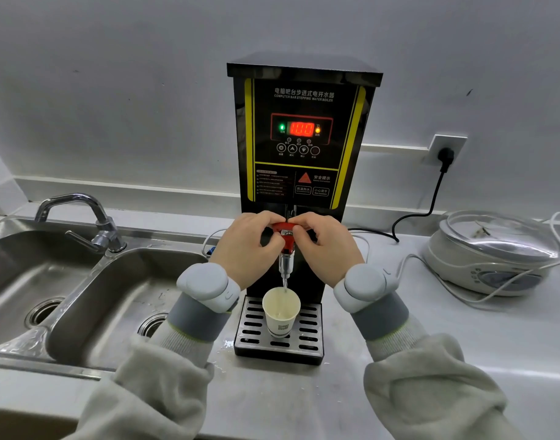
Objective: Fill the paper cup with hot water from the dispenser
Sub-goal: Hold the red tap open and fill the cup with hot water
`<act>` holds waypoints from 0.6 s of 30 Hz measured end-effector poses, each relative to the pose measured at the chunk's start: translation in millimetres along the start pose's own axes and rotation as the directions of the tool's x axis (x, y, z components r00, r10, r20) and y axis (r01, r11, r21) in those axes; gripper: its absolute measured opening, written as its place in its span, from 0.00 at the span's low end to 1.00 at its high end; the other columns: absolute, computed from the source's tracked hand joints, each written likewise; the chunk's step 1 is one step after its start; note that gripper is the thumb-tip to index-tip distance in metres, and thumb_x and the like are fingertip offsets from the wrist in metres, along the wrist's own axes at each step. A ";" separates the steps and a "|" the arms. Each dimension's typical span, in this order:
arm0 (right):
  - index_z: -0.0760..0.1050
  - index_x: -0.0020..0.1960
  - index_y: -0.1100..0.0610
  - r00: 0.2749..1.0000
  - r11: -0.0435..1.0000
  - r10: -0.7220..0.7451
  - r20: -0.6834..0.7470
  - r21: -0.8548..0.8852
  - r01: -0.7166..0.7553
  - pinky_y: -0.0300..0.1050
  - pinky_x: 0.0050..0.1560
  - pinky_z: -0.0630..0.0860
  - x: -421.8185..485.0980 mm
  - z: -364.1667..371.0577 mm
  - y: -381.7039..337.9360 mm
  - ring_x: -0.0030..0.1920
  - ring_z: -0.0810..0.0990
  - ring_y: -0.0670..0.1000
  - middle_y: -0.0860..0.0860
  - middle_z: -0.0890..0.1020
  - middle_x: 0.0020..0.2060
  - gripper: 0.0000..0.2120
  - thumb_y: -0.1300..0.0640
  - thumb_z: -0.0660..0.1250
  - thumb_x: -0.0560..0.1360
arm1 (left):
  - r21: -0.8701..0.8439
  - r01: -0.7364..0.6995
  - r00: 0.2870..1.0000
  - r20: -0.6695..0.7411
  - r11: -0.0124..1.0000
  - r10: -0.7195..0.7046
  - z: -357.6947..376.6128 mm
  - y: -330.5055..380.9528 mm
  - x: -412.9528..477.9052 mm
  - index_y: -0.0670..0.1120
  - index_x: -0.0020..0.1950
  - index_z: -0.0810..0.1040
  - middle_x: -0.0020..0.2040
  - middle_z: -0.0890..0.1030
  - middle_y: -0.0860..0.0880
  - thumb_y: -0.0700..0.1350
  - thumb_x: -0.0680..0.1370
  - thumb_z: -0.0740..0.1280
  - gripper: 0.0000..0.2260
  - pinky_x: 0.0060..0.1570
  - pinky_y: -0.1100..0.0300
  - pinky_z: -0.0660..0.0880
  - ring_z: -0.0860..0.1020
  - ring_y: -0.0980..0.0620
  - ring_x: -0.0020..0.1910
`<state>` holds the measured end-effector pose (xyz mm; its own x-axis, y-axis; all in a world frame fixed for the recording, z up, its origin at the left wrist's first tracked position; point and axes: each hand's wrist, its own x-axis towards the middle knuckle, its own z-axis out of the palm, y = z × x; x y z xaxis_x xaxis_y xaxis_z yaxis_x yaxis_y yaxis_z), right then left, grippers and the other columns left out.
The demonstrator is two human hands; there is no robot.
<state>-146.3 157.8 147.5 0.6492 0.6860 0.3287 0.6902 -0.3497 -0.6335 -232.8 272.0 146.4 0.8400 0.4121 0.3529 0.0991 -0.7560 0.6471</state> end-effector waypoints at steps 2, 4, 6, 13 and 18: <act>0.75 0.57 0.54 1.000 1.000 0.000 0.002 0.003 0.000 0.46 0.53 0.76 0.0 0.0 0.1 0.51 0.76 0.50 0.51 0.81 0.49 0.12 0.55 0.57 0.77 | 0.003 0.003 1.000 -0.001 1.000 -0.003 -0.6 0.6 -0.2 0.48 0.56 0.75 0.50 0.79 0.50 0.45 0.74 0.59 0.12 0.53 0.63 0.66 0.71 0.54 0.52; 0.75 0.57 0.54 1.000 1.000 0.000 0.004 0.004 0.000 0.47 0.53 0.76 0.2 0.0 0.2 0.51 0.76 0.50 0.51 0.81 0.48 0.12 0.55 0.57 0.77 | 0.003 0.001 1.000 -0.003 1.000 -0.001 -1.2 1.3 0.1 0.48 0.56 0.75 0.50 0.79 0.49 0.45 0.74 0.59 0.12 0.53 0.63 0.65 0.71 0.55 0.52; 0.75 0.57 0.54 1.000 1.000 0.000 0.005 0.006 0.000 0.48 0.54 0.77 0.3 0.2 0.8 0.51 0.77 0.50 0.51 0.81 0.48 0.12 0.55 0.57 0.77 | 0.003 0.004 1.000 -0.004 1.000 -0.004 -1.0 2.1 0.1 0.48 0.56 0.75 0.50 0.79 0.49 0.45 0.74 0.59 0.12 0.53 0.63 0.65 0.70 0.55 0.52; 0.76 0.56 0.54 1.000 1.000 -0.007 0.001 0.007 0.007 0.51 0.53 0.76 0.0 0.1 0.3 0.51 0.77 0.51 0.52 0.82 0.48 0.12 0.55 0.58 0.77 | 0.021 0.001 1.000 -0.013 1.000 -0.001 -1.4 1.8 0.2 0.48 0.56 0.75 0.51 0.80 0.48 0.44 0.74 0.59 0.12 0.52 0.63 0.65 0.71 0.54 0.52; 0.76 0.56 0.53 1.000 1.000 -0.004 0.002 -0.008 0.004 0.47 0.52 0.76 0.0 -0.9 -0.1 0.51 0.77 0.50 0.51 0.82 0.48 0.12 0.55 0.57 0.77 | 0.033 -0.005 1.000 0.003 0.999 0.005 -3.6 2.6 0.1 0.48 0.58 0.75 0.52 0.80 0.48 0.44 0.75 0.58 0.13 0.53 0.63 0.64 0.70 0.54 0.53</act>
<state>-146.1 157.3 148.2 0.6456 0.6886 0.3303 0.6956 -0.3516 -0.6265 -234.4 271.9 150.6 0.8422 0.4065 0.3541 0.1120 -0.7745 0.6226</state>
